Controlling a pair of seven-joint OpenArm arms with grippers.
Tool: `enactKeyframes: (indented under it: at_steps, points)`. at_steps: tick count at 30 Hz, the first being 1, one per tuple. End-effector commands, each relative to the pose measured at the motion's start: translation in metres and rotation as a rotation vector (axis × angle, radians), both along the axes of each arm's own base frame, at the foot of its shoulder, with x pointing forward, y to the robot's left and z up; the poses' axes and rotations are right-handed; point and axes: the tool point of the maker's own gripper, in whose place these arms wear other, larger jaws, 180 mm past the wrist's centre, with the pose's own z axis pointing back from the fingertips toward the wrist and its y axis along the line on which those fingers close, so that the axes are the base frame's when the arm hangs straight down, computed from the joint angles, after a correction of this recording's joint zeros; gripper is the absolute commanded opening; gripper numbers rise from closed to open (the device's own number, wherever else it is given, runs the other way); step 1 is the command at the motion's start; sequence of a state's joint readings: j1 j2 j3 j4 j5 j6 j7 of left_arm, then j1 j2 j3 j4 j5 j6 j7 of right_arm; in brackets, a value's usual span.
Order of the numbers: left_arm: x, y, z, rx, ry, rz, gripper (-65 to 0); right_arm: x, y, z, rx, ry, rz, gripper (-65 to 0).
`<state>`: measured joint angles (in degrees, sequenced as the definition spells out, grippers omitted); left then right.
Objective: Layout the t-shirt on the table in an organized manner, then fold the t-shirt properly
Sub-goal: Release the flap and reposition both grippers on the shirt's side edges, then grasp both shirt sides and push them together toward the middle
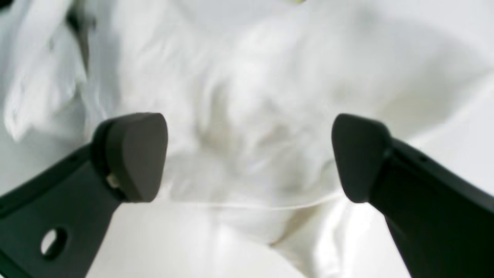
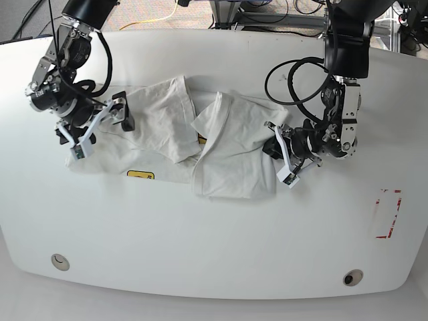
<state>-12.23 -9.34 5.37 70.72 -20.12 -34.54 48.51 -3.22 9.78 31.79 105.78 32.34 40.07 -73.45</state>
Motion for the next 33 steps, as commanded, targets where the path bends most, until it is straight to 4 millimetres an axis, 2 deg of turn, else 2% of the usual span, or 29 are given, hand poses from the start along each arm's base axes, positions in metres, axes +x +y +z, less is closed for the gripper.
enactKeyframes:
  at_steps: [1,4,9,10,11,14,17,20,26,29,33]
  points:
    - [-0.011,0.030,-0.014,0.132,0.065,-0.003,-56.4,0.008,-0.034,0.018,-0.018,-0.033,-0.101,0.0]
    - [-0.011,0.033,-0.014,0.137,0.064,0.000,-56.5,0.007,-0.056,0.012,0.015,-0.018,-0.181,0.0]
    - [-0.015,0.043,-0.017,0.151,0.074,0.003,-56.5,0.005,-0.087,-0.010,0.068,0.060,-0.247,0.0]
    - [-0.016,0.043,-0.018,0.153,0.077,0.003,-56.5,0.004,-0.089,-0.014,0.080,0.073,-0.255,0.0]
    - [-0.019,0.045,-0.020,0.156,0.084,0.003,-56.5,0.001,-0.094,-0.026,0.119,0.111,-0.280,0.0]
    - [-0.021,0.045,-0.019,0.157,0.080,0.001,-56.7,-0.006,-0.095,-0.049,0.197,0.173,-0.320,0.0]
    - [-0.021,0.043,-0.015,0.160,0.064,-0.005,-56.7,-0.011,-0.093,-0.060,0.236,0.204,-0.337,0.0]
    - [-0.027,0.041,-0.016,0.159,0.062,-0.011,-56.7,-0.010,-0.087,-0.063,0.248,0.209,-0.329,0.0]
    - [-0.029,0.038,-0.014,0.157,0.051,-0.019,-56.7,0.002,-0.033,-0.064,0.383,0.182,-0.228,0.0]
    - [-0.029,0.037,-0.014,0.156,0.051,-0.020,-56.7,0.004,-0.013,-0.064,0.430,0.177,-0.188,0.0]
    - [-0.029,0.037,-0.014,0.156,0.051,-0.020,-56.7,0.007,0.002,-0.063,0.469,0.168,-0.164,0.0]
